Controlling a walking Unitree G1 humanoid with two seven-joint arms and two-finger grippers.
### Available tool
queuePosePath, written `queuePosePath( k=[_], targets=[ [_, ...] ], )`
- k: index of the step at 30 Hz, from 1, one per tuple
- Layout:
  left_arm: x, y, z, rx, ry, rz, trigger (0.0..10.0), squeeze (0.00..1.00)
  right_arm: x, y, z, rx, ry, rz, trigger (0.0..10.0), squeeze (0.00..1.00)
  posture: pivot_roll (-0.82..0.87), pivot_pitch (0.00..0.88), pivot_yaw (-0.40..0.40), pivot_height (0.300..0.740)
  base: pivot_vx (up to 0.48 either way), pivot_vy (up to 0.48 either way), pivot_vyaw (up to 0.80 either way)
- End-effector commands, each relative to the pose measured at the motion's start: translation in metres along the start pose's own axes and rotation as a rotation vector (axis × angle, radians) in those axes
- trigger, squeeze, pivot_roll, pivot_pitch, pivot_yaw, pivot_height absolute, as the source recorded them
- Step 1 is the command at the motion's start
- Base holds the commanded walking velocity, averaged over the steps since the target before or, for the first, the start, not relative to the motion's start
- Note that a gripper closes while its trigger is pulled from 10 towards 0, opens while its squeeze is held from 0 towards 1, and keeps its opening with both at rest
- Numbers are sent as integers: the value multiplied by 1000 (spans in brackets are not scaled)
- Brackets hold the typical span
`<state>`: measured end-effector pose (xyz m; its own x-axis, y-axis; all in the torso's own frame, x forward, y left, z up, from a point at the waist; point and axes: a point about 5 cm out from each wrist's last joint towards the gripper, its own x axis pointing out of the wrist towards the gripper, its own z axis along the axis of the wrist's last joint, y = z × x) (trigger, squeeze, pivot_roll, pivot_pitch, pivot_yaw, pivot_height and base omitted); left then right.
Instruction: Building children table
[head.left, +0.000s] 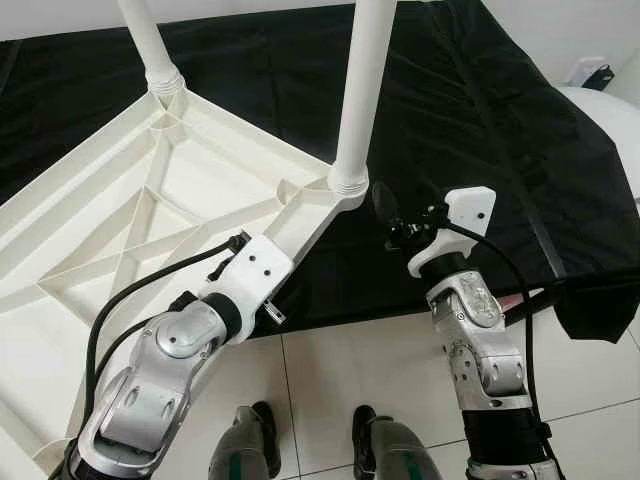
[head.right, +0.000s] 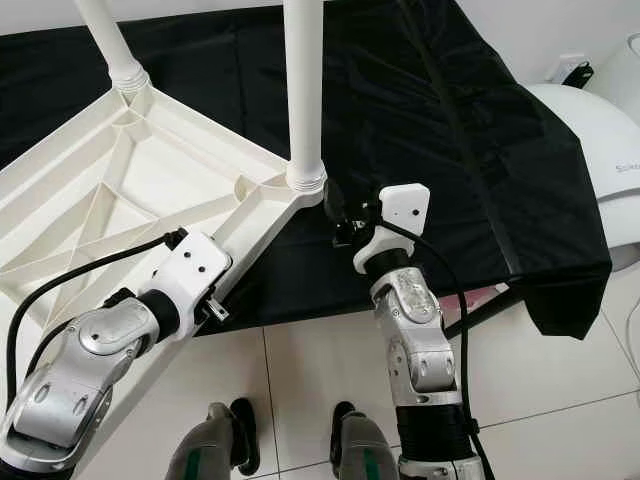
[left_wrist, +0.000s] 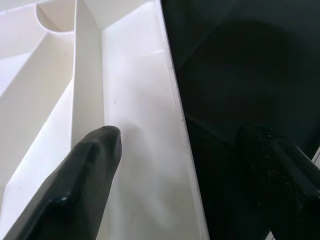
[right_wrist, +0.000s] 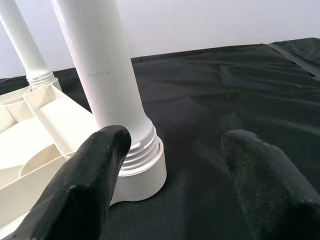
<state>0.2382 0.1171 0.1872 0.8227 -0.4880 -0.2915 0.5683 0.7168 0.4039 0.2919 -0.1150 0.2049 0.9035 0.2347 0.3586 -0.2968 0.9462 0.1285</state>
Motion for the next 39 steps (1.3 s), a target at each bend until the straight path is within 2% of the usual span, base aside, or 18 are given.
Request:
queuePosePath(
  k=[1, 7, 8, 11, 12, 32, 33, 39],
  targets=[
    [1, 2, -8, 5, 48, 63, 10000, 0, -4, 0, 0, 6, -7, -8, 10000, 0, -18, 258, 24, 740, 0, 0, 0],
    [2, 5, -7, 5, 49, 72, 10000, 0, -4, 1, 1, 6, -13, -8, 10000, 0, -17, 257, 23, 740, 0, 0, 0],
    [2, 5, -7, 2, 47, 74, 6824, 0, -3, 1, 2, 6, -16, -6, 10000, 0, -17, 257, 23, 740, 0, 0, 0],
    [2, 5, -7, 2, 47, 74, 6824, 0, -3, 1, 2, 6, -16, -6, 10000, 0, -17, 257, 23, 740, 0, 0, 0],
    [1, 6, -7, -4, 47, 78, 0, 0, -3, 1, 2, 7, -18, -6, 10000, 0, -17, 257, 23, 740, 0, 0, 0],
    [3, 9, -7, 26, 64, 60, 0, 0, -3, 0, 4, 8, -26, -21, 10000, 0, -26, 260, 33, 740, 0, 0, 0],
    [4, 11, -7, 39, 68, 57, 10000, 0, -3, 1, 4, 10, -27, -23, 10000, 0, -26, 260, 33, 740, 0, 0, 0],
    [8, 16, -1, 58, 49, 65, 10000, 0, -4, 2, 4, 16, -29, -24, 10000, 0, -26, 260, 33, 740, 0, 0, 0]
  ],
)
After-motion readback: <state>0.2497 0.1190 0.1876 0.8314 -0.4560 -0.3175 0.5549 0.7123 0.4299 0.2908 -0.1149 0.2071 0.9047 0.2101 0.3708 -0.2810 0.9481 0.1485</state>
